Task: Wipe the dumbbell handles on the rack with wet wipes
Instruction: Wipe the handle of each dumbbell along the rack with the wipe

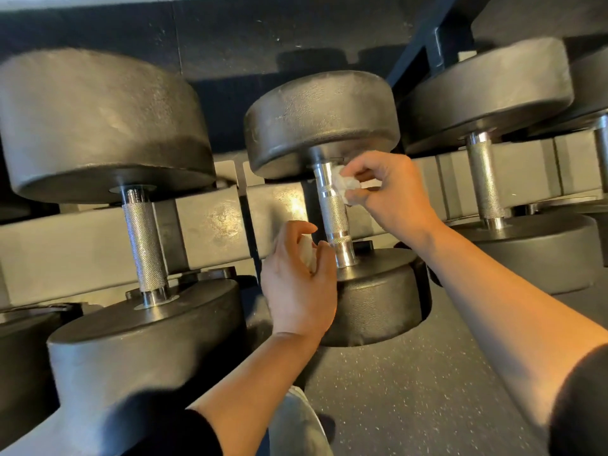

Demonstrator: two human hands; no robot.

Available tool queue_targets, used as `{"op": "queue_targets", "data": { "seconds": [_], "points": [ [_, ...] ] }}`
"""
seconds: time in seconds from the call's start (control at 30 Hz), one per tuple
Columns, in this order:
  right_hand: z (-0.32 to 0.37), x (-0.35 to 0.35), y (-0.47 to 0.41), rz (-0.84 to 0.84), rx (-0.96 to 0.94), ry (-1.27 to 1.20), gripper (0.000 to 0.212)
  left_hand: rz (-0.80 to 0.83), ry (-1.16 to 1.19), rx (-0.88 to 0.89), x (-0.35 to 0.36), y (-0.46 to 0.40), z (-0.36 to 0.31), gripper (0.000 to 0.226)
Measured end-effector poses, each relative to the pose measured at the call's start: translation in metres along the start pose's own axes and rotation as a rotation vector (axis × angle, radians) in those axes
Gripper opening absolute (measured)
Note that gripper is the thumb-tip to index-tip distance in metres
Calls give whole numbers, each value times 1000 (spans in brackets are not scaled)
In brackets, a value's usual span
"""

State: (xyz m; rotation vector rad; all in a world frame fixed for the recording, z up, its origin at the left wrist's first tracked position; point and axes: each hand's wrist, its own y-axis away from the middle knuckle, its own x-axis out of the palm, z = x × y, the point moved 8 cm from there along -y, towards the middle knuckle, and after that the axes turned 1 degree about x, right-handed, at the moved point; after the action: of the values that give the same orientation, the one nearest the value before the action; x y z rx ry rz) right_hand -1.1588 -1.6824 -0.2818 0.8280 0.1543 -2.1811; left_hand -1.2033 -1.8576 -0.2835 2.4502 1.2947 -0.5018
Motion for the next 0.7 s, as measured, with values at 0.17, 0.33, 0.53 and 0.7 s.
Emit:
{"op": "queue_targets", "data": {
  "seconds": [0.17, 0.33, 0.53, 0.7],
  "points": [
    [-10, 5, 19, 198, -7, 41, 31, 13, 15, 33, 1, 1, -2, 34],
    [-14, 9, 32, 275, 89, -7, 39, -7, 2, 28, 0, 0, -1, 30],
    [-7, 10, 39, 271, 74, -4, 30, -25, 10, 49, -1, 0, -4, 31],
    [-9, 4, 38, 197, 3, 33, 29, 11, 17, 9, -1, 3, -2, 12]
  ]
}}
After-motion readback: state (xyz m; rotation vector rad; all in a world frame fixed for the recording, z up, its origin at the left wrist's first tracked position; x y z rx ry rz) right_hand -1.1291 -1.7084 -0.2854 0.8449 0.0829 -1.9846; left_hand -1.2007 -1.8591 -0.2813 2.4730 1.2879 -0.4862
